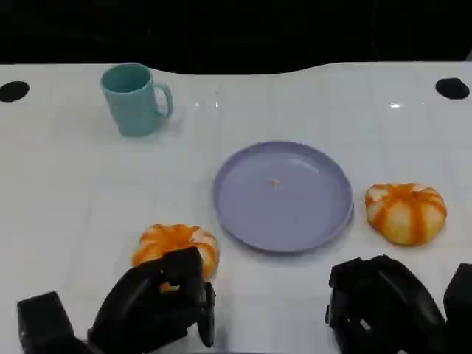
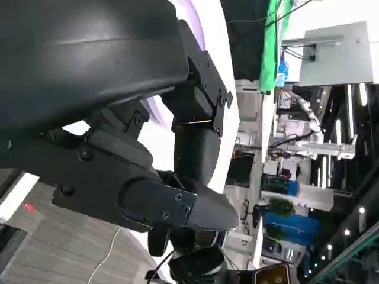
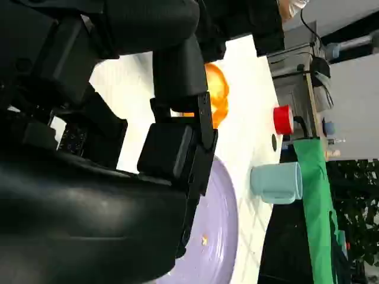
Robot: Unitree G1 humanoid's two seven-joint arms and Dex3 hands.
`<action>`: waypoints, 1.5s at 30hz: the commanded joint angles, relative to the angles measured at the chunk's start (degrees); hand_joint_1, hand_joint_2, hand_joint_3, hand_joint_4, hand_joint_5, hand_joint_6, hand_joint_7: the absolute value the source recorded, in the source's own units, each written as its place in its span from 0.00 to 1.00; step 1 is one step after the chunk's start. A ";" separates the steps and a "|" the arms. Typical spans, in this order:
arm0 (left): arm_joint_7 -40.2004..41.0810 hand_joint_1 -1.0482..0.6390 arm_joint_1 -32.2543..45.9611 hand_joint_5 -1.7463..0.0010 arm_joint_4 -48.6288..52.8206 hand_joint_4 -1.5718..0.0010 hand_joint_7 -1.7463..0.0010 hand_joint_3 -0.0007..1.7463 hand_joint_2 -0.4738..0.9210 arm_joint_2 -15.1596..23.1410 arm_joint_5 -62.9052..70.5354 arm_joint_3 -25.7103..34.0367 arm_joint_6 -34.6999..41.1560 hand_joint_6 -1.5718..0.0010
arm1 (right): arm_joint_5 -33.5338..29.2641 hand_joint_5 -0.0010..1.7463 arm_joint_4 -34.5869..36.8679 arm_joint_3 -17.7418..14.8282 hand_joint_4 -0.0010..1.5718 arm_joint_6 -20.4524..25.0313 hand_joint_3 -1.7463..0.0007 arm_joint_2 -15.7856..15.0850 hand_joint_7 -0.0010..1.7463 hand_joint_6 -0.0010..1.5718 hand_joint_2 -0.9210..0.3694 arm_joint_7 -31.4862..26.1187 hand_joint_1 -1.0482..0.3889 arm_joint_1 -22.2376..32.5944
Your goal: Grasp the bread from the table and place it into the plate.
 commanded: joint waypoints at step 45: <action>9.33 0.20 0.03 0.54 -13.31 0.72 0.87 0.03 1.00 10.77 21.27 -0.49 -6.32 0.73 | -1.71 0.76 -0.37 0.31 0.98 -0.52 0.22 0.02 0.61 1.00 0.65 -1.52 0.00 -0.95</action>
